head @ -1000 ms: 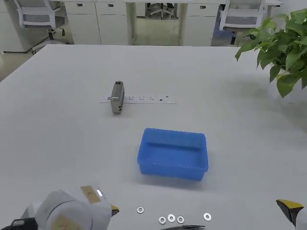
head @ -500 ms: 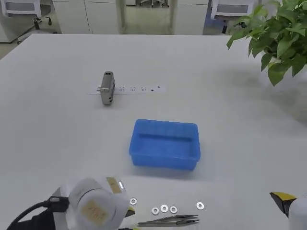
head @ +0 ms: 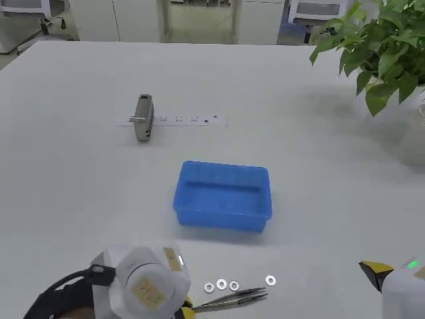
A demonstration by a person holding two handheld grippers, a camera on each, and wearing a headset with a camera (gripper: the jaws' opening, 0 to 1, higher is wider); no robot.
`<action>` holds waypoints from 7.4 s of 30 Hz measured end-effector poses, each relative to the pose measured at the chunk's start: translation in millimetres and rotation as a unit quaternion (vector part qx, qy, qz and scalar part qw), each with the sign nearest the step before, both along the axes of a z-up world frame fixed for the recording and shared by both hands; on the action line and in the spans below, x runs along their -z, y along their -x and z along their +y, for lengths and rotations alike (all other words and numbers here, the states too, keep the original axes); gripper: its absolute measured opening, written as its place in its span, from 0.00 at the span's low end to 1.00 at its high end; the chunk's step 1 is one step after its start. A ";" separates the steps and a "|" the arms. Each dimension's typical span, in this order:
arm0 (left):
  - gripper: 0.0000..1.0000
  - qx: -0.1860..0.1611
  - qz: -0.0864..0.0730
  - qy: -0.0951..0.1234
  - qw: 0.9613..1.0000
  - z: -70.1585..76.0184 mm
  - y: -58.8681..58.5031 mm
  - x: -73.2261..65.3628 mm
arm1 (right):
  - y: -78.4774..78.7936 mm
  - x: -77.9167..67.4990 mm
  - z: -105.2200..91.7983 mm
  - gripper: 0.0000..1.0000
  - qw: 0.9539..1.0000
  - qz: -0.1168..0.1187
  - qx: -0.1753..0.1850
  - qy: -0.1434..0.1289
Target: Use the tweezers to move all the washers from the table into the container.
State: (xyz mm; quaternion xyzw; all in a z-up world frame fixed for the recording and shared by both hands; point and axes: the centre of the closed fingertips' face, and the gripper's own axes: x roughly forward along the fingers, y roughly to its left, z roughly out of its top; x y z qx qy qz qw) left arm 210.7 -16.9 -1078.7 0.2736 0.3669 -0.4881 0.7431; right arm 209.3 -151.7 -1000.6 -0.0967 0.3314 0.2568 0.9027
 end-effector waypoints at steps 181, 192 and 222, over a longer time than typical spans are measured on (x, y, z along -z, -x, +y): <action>0.98 -0.429 -0.180 0.092 0.881 132.3 22.7 -88.4 | -65.0 35.8 175.7 0.03 0.966 -0.034 -0.246 -0.074; 0.99 -0.429 -0.172 0.105 0.881 130.4 22.5 -88.8 | -69.6 22.6 173.6 0.02 0.966 -0.019 -0.245 -0.083; 0.96 -0.410 -0.147 0.122 0.892 118.8 26.0 -86.1 | -140.9 -45.4 163.6 0.02 0.967 -0.092 -0.220 -0.088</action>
